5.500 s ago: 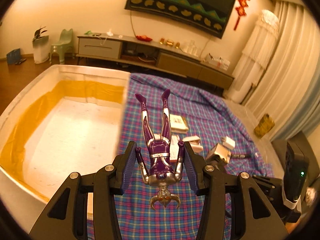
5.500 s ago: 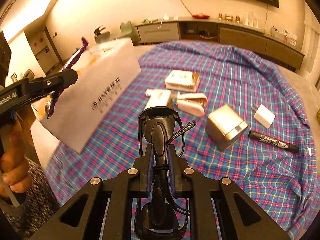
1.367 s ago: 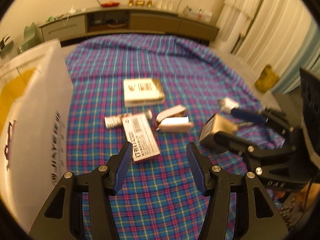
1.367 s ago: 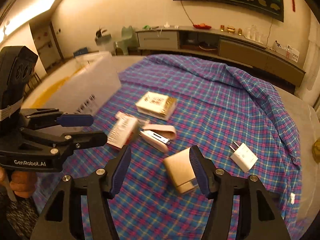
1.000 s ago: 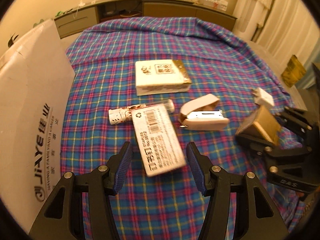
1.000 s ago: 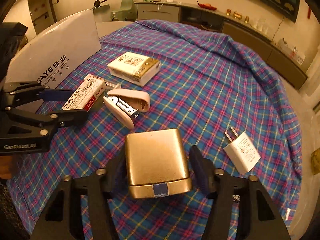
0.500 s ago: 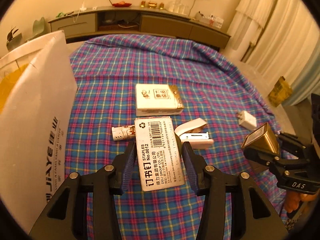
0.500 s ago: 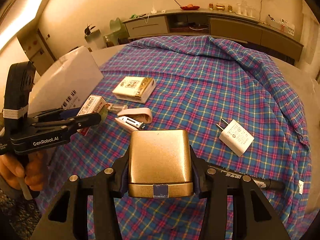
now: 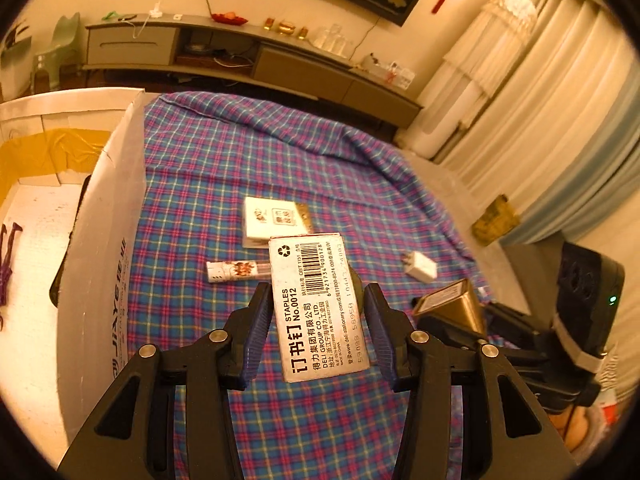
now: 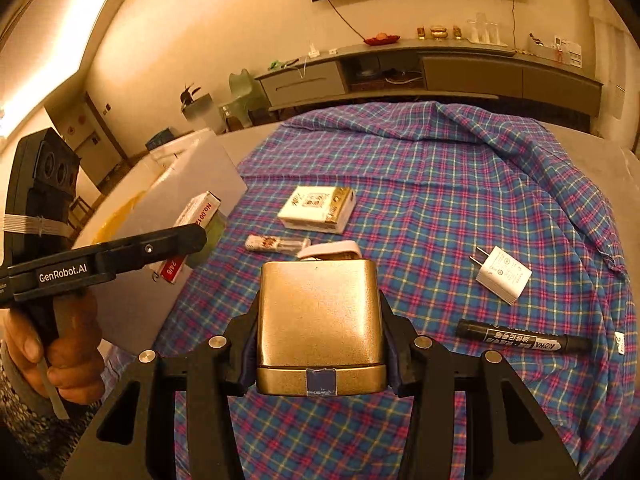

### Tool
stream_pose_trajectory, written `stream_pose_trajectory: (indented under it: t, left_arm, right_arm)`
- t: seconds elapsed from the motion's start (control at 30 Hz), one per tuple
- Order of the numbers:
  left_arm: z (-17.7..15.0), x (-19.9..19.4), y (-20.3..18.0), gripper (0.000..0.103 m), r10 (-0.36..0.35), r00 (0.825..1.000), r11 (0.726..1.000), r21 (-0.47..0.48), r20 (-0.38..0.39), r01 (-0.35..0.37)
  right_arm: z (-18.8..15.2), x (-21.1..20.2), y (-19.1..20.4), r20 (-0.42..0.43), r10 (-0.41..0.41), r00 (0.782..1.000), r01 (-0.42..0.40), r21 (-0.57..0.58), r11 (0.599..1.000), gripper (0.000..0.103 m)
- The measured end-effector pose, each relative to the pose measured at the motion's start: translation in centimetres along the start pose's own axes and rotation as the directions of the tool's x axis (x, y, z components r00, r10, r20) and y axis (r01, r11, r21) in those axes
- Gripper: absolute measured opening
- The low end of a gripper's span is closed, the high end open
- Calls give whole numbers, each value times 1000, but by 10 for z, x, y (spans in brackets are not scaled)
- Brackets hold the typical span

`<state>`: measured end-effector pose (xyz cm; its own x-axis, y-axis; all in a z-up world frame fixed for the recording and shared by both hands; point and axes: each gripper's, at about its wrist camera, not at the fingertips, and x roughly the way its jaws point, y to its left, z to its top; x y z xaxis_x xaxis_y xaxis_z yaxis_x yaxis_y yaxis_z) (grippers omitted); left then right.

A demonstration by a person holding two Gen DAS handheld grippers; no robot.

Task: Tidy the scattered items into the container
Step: 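Carry the gold box and staples box with both tools to the cardboard box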

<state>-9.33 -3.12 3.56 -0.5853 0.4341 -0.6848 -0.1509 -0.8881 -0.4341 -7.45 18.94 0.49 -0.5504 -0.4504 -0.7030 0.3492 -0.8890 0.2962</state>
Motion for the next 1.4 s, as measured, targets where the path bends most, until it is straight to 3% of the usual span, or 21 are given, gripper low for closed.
stream_pose_trajectory:
  t: [0.2,0.43,0.7,0.77,0.9,1.03,1.17,1.4]
  left_arm:
    - [5,-22,13,49,-157,988,984,-84,2,156]
    - [12,-44,43,49,-377,926,899,-230,24,372]
    - [9,-53,49,48,-399,917,882,-261,28,392]
    - [8,-52,47,48,-378,926,895,-250,16,369]
    - [-2,-38,35,48,-269,962,948,-185,-34,259]
    - [-20,3,19,49,-96,987,993,-86,-126,85]
    - [-41,43,15,49,14,981,1000,5,-194,-13]
    - [-57,62,19,52,95,970,995,64,-226,-82]
  right_arm:
    - [-1,-9,18,39,-2,999,2,11,1000,50]
    - [-14,-16,39,75,12,997,-16,40,999,50]
    - [-29,-17,57,88,24,996,-31,75,997,50]
    - [-32,-19,62,93,29,995,-36,79,996,50]
    - [-37,-18,63,91,8,996,-16,89,996,50]
    - [-44,-9,52,58,-39,998,32,117,993,50]
    - [-51,-1,41,26,-81,996,77,133,988,50]
    - [-58,-2,23,14,-101,995,98,148,984,50]
